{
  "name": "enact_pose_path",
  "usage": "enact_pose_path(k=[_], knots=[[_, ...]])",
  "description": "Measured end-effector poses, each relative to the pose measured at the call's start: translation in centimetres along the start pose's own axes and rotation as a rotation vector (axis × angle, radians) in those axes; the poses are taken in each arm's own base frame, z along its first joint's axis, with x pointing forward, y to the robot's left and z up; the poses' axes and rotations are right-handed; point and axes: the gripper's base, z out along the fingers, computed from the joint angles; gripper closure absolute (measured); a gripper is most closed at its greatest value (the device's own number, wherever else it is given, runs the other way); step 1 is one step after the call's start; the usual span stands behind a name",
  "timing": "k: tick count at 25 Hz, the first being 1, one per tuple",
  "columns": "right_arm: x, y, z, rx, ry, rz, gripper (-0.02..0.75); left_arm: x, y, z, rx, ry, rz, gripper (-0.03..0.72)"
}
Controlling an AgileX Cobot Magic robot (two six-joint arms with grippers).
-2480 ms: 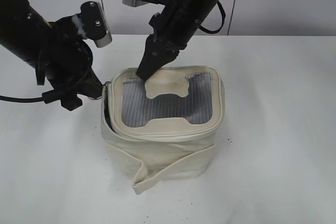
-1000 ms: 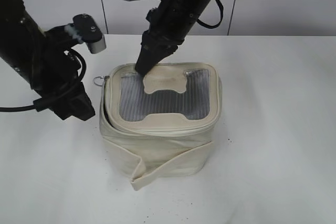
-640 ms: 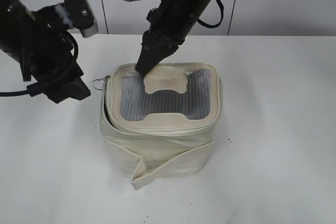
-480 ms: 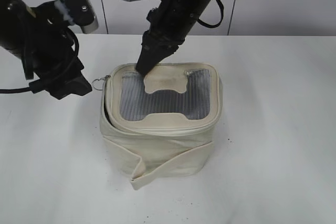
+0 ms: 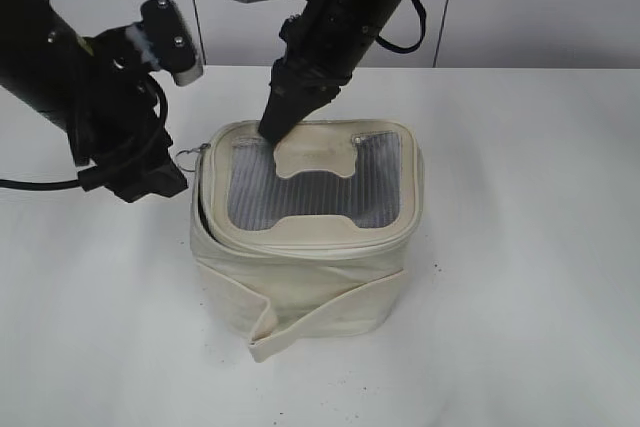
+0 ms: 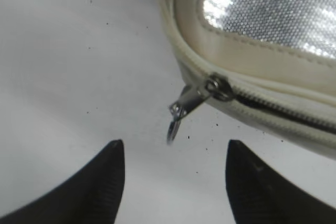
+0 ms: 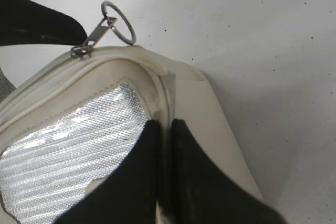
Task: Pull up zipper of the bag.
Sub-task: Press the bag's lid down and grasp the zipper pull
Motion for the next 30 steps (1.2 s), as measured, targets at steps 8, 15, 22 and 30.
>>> enact_pose_path(k=[8, 15, 22, 30], knots=[[0.0, 0.0, 0.0, 0.002, 0.001, -0.001, 0.703, -0.5, 0.2, 0.4, 0.009, -0.032, -0.036, 0.223], [0.0, 0.0, 0.0, 0.002, 0.001, -0.001, 0.703, -0.7, 0.4, 0.6, -0.004, -0.046, -0.042, 0.351], [0.0, 0.0, 0.0, 0.002, 0.001, -0.001, 0.703, -0.6, 0.0, 0.9, 0.046, -0.038, -0.075, 0.690], [0.0, 0.0, 0.0, 0.002, 0.002, 0.026, 0.703, -0.2, -0.8, 0.3, 0.131, 0.020, -0.090, 0.691]])
